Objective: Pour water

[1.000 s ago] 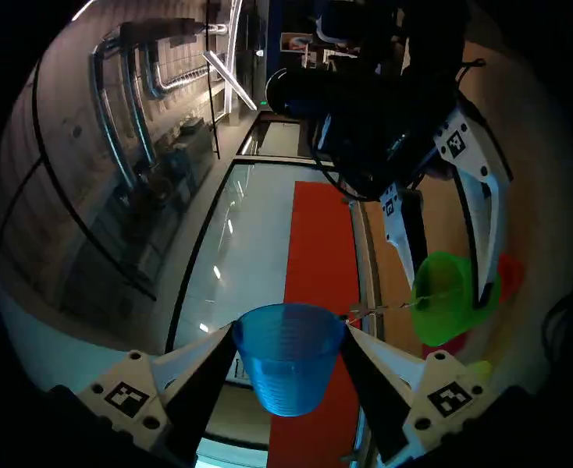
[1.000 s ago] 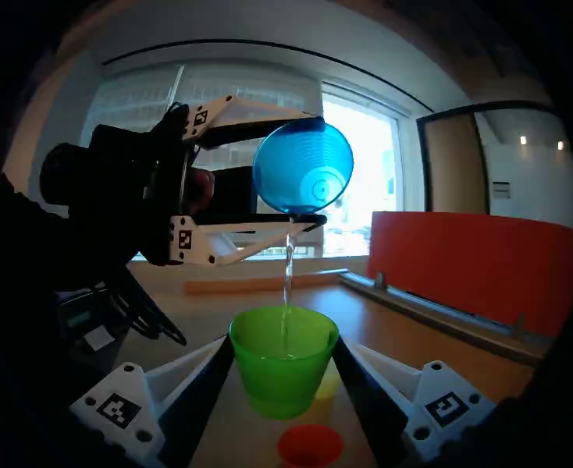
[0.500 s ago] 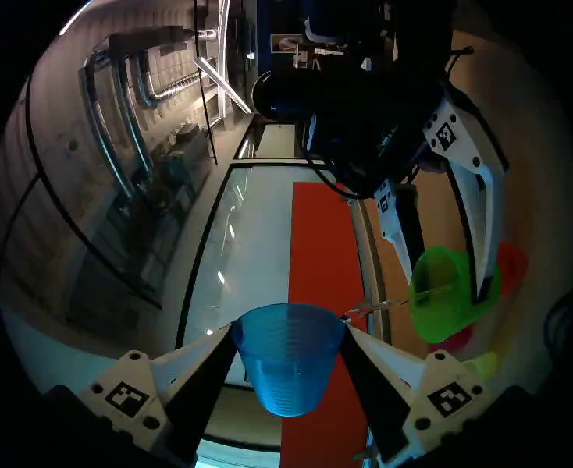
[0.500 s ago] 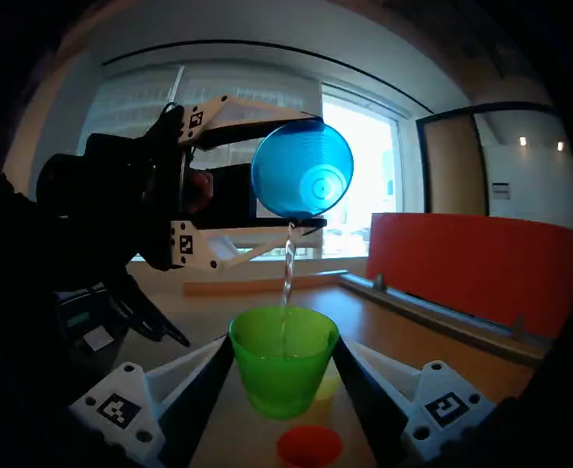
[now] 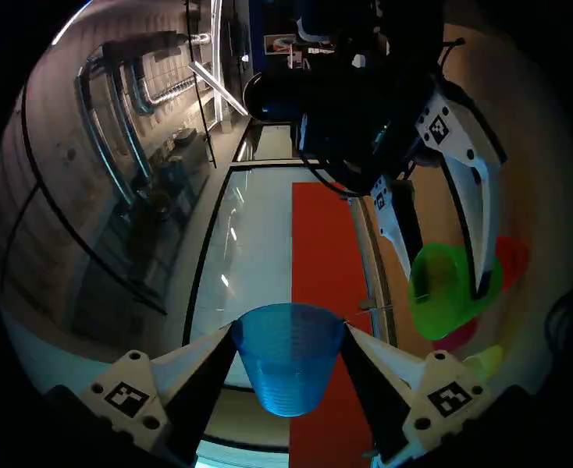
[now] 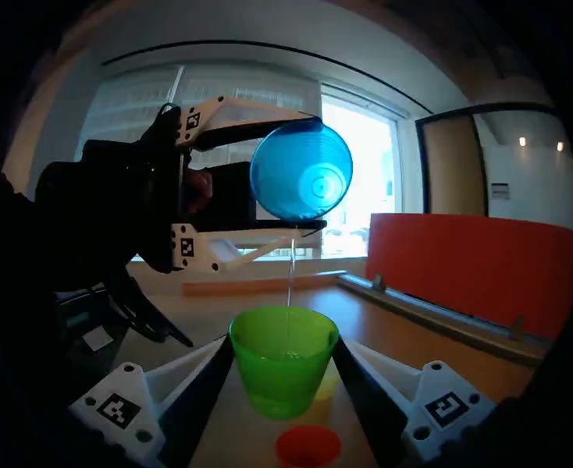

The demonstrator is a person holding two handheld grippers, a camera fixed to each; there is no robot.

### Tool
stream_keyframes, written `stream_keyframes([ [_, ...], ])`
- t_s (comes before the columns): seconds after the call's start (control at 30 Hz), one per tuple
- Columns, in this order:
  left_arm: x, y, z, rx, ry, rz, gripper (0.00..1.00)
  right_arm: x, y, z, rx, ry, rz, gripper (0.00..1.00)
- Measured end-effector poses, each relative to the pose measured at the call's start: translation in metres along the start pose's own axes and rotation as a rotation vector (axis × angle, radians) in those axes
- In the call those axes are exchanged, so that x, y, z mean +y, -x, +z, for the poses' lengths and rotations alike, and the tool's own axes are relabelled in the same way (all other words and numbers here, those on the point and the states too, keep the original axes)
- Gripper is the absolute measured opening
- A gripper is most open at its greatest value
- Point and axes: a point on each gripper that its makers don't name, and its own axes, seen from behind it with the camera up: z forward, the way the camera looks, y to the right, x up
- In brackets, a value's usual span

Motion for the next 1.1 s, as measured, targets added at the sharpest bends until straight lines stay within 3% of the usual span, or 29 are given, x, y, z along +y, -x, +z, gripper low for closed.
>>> stream_keyframes([
  [0.3, 0.000, -0.003, -0.001, 0.003, 0.002, 0.018, 0.89, 0.000, 0.000, 0.001, 0.000, 0.001, -0.002, 0.91],
  [0.8, -0.004, 0.006, 0.005, -0.001, 0.001, -0.023, 0.89, 0.000, 0.000, 0.000, 0.001, 0.004, -0.002, 0.91],
  [0.97, -0.003, 0.013, 0.005, -0.013, -0.001, -0.071, 0.89, 0.000, -0.001, -0.001, 0.002, 0.006, -0.004, 0.91],
  [1.1, 0.004, 0.017, 0.005, -0.028, 0.011, -0.156, 0.88, 0.001, -0.001, -0.003, 0.004, 0.011, -0.005, 0.91],
])
